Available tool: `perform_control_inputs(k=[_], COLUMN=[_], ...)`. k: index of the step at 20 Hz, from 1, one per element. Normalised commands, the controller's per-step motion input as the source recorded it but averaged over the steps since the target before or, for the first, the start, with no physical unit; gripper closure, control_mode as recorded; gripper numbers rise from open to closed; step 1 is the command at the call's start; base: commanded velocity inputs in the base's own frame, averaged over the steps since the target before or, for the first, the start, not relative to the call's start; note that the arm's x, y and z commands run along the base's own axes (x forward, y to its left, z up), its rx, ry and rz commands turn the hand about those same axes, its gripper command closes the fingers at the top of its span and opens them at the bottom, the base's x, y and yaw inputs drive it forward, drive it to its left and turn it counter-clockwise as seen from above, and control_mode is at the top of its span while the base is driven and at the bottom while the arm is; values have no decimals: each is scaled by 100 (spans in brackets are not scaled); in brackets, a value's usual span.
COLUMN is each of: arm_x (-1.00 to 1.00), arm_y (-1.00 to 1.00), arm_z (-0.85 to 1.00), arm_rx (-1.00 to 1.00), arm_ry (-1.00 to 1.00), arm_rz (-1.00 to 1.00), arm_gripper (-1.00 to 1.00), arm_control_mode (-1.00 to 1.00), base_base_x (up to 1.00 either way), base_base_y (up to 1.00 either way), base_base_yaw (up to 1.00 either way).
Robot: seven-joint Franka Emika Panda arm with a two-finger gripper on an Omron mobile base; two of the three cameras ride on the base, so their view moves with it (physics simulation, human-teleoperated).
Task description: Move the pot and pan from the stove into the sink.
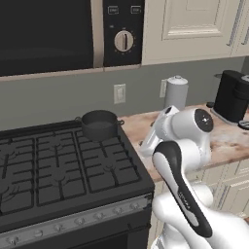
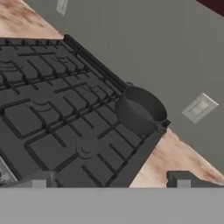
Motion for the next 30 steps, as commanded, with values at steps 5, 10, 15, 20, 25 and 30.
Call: perform_control_inputs(k=[5,10,15,20,25,30], arm_x=[46,41,33,20,20,3], arm_y=[3,9,12,10,8,7], arm_z=[-14,-12,-3,-1,-1,0], arm_rx=[1,2,5,4,1,-2], arm_ry=[-6,-6,-2,0,0,4], arm_rz=[0,0,0,0,0,0], arm_gripper=[-100,-100,-100,-100,-100,-100], arm_control_mode=[-100,-100,-100,-100,-100,-100], base_base_x=[0,0,0,0,0,0], base_base_y=[0,0,0,0,0,0], base_base_yaw=[0,0,0,0,0,0])
